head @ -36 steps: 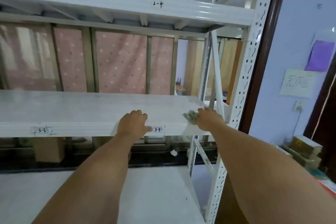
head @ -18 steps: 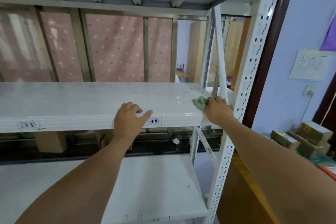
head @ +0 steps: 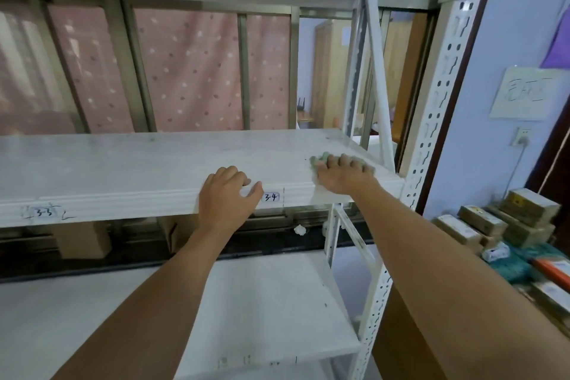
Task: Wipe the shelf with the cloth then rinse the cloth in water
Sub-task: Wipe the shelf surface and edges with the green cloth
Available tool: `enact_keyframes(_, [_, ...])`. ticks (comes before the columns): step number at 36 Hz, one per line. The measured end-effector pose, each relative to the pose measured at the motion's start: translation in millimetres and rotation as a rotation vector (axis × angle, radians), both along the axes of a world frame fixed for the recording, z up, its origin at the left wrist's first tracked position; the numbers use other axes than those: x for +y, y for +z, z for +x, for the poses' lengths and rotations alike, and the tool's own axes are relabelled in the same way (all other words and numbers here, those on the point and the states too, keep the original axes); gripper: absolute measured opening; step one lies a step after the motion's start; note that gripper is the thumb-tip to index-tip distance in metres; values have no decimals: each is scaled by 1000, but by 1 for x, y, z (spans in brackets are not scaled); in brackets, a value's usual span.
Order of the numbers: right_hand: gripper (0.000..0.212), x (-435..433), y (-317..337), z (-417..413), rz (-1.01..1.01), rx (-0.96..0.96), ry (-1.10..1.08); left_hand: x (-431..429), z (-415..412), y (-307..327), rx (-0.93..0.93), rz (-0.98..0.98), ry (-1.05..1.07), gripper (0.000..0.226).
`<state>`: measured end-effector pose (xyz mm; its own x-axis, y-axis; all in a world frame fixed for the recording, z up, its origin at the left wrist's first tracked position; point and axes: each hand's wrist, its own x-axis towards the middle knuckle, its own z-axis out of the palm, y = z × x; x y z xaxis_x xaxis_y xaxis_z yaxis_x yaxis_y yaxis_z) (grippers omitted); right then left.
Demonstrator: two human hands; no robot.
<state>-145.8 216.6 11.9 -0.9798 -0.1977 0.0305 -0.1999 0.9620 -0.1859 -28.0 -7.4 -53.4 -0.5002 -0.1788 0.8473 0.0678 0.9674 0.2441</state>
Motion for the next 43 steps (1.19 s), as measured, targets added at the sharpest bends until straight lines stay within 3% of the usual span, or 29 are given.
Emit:
enact_keyframes(7, [102,-51,-9,26,55,78,313,3,-7,13,-32,-23,40,33])
enact_keyframes(13, [62,-43,-9,33,76,144,448,6,-5,26,-30,-74,62,38])
enact_keyframes(14, [68,-37,-8,33,76,154,447,6,-6,27,-32,-66,61,37])
enact_keyframes(17, [116,-17,-10,18,114,204,381,2,-9,27,-37,-26,44,37])
enact_keyframes(22, [149,17,-15,-29,212,144,218,-5,-15,23,-14,-12,16,37])
enact_keyframes(24, [139,26,-8,-33,245,113,198,-7,-16,22,3,-7,1,37])
enact_keyframes(30, [76,31,10,-46,371,107,230,-9,-21,19,47,-5,13,36])
enact_keyframes(32, [55,31,12,-62,324,61,229,-8,-22,20,50,-3,16,36])
enact_keyframes(41, [89,-1,21,-100,287,9,222,-7,-25,19,102,-56,64,34])
enact_keyframes(43, [77,-12,21,-92,251,19,294,-6,-27,18,111,-72,78,35])
